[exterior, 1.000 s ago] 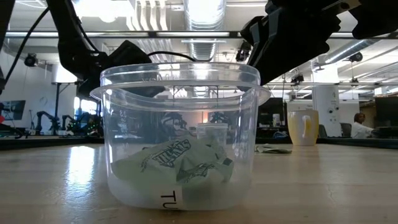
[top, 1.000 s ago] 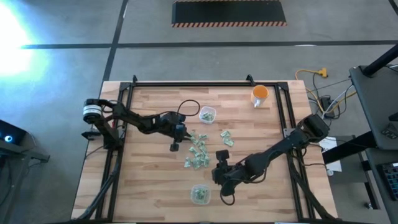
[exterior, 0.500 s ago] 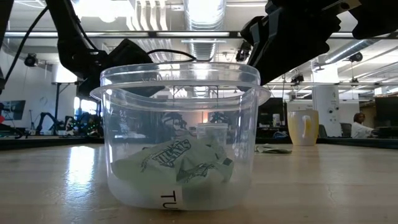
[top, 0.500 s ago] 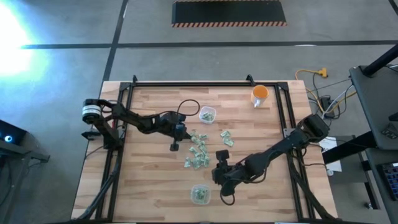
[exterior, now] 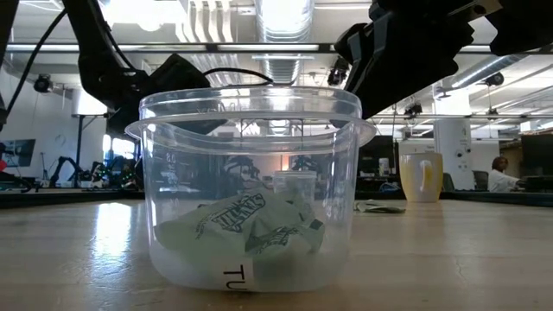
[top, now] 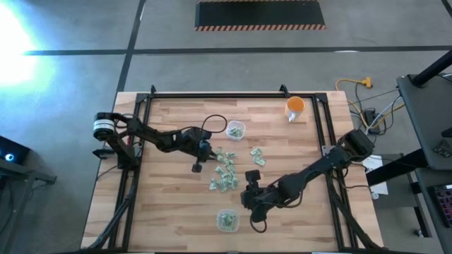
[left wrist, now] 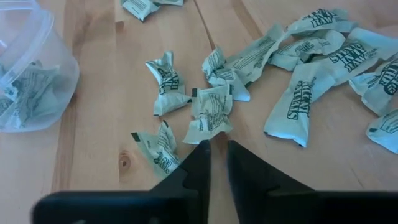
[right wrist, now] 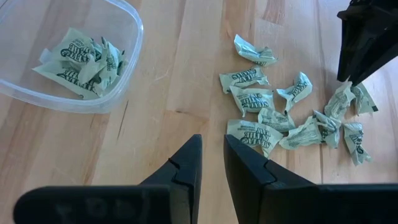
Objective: Pick and place items into bin
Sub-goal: Put the stevia packet into the top transparent bin
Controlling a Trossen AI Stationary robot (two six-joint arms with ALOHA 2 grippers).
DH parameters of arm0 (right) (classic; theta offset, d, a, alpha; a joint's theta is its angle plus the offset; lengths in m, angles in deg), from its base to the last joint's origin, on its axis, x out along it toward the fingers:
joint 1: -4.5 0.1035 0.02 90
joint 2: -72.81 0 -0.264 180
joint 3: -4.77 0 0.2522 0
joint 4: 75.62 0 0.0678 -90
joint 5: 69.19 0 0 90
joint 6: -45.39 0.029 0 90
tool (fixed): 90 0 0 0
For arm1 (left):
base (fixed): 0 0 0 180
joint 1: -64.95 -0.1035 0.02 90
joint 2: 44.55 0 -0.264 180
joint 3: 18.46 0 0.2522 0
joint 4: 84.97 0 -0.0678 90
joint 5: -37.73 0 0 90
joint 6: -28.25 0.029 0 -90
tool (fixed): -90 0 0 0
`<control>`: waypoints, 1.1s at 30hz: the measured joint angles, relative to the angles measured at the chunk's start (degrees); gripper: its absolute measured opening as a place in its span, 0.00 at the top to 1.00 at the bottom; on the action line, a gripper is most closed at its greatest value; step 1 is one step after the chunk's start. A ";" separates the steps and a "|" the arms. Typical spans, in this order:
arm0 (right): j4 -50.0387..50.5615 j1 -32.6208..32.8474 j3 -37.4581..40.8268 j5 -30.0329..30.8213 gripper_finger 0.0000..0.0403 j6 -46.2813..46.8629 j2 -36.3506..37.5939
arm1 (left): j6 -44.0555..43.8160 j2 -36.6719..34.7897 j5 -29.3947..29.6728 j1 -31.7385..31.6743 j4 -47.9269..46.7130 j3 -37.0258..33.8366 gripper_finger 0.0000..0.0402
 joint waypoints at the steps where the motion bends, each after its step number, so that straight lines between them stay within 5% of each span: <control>1: 0.00 0.00 0.04 -0.02 0.86 -0.01 -0.01 | 0.00 0.00 0.00 0.00 0.08 0.00 0.87; 10: -0.02 0.00 0.10 -0.01 0.86 0.15 -0.02 | -0.02 0.00 0.59 0.00 0.65 0.00 0.70; 33: -0.37 0.00 0.19 0.00 0.86 0.13 -0.02 | 1.14 2.70 0.90 0.74 5.09 0.48 0.70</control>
